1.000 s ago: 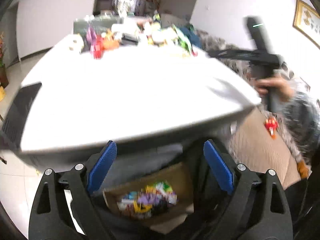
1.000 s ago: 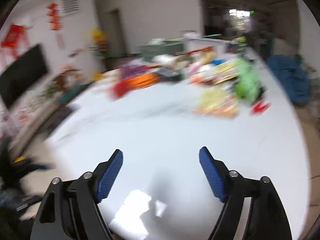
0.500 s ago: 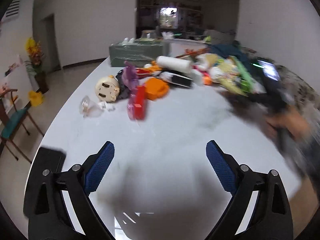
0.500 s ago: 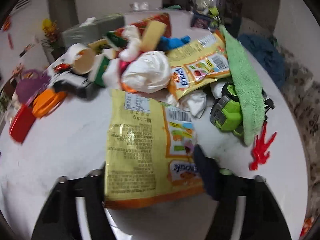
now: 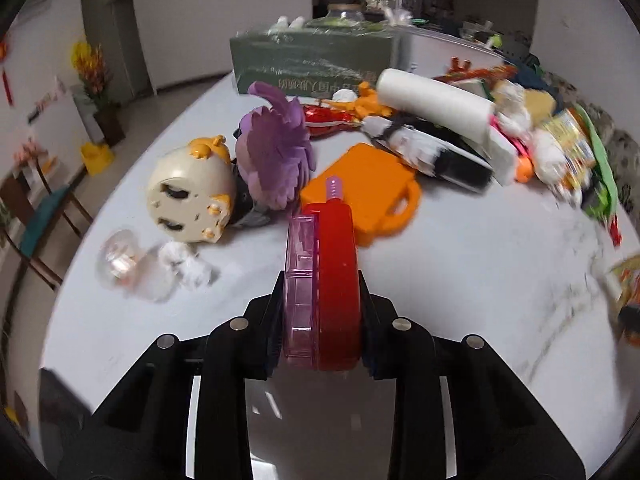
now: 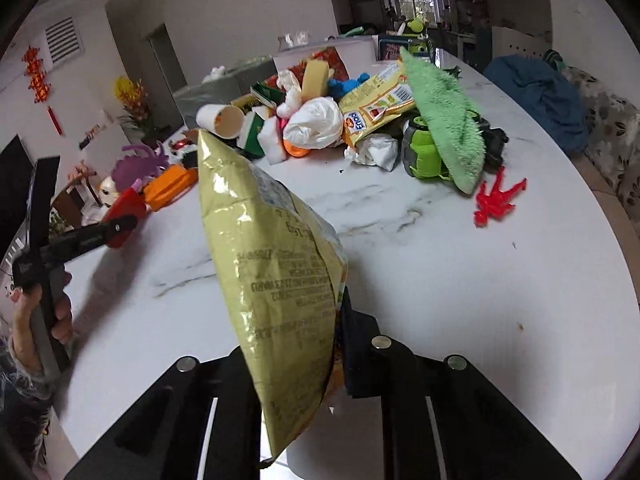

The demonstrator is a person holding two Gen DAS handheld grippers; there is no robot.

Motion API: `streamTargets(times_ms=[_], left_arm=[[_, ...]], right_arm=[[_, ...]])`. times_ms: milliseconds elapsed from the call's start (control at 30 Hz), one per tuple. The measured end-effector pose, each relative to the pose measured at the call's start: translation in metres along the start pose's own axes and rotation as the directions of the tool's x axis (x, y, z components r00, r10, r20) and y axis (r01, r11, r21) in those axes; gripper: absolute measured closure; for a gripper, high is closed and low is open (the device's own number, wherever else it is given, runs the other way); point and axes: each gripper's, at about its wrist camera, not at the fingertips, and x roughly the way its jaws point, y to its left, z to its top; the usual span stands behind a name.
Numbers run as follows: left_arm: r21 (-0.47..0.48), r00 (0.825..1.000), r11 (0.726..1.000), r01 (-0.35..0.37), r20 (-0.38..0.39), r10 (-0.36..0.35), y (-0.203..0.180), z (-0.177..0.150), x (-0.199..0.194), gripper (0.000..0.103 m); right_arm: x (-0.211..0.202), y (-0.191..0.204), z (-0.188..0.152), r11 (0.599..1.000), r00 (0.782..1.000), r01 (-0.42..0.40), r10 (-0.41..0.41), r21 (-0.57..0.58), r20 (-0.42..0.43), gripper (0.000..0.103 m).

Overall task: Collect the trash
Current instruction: 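Carry the red container and snack bag to the cardboard box and release both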

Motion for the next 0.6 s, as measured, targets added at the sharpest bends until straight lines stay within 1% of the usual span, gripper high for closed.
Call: streamTargets(times_ms=[100, 200, 233, 333, 467, 533, 600], left_arm=[[0.021, 0.999, 1.000, 0.016, 0.048, -0.017, -0.004, -0.026, -0.040, 0.073], [0.033, 0.997, 0.999, 0.041, 0.069, -0.043, -0.006, -0.049, -0.072, 0.073], [0.040, 0.996, 0.998, 0.051, 0.077, -0.054, -0.006, -0.060, -0.087, 0.073], [0.062, 0.993, 0.996, 0.059, 0.095, -0.065, -0.010, -0.088, -0.115, 0.073], [0.091, 0.993, 0.993, 0.072, 0.083, -0.079, -0.006, -0.127, -0.147, 0.073], [0.105, 0.994, 0.992, 0.076, 0.069, -0.083, -0.004, -0.143, -0.158, 0.073], [0.114, 0.995, 0.990, 0.082, 0.049, -0.088, 0.000, -0.164, -0.169, 0.073]], right_arm=[[-0.018, 0.011, -0.009, 0.999, 0.999, -0.047, 0.047, -0.005, 0.007, 0.088], [-0.045, 0.031, -0.026, 0.994, 0.994, -0.107, 0.108, -0.035, 0.015, 0.088], [-0.055, 0.038, -0.033, 0.991, 0.992, -0.128, 0.129, -0.047, 0.015, 0.088], [-0.084, 0.063, -0.060, 0.975, 0.979, -0.202, 0.203, -0.089, 0.004, 0.088], [-0.111, 0.092, -0.106, 0.942, 0.953, -0.302, 0.297, -0.146, -0.054, 0.088], [-0.122, 0.107, -0.136, 0.921, 0.940, -0.339, 0.324, -0.191, -0.106, 0.088], [-0.126, 0.116, -0.159, 0.905, 0.930, -0.362, 0.334, -0.222, -0.152, 0.088]])
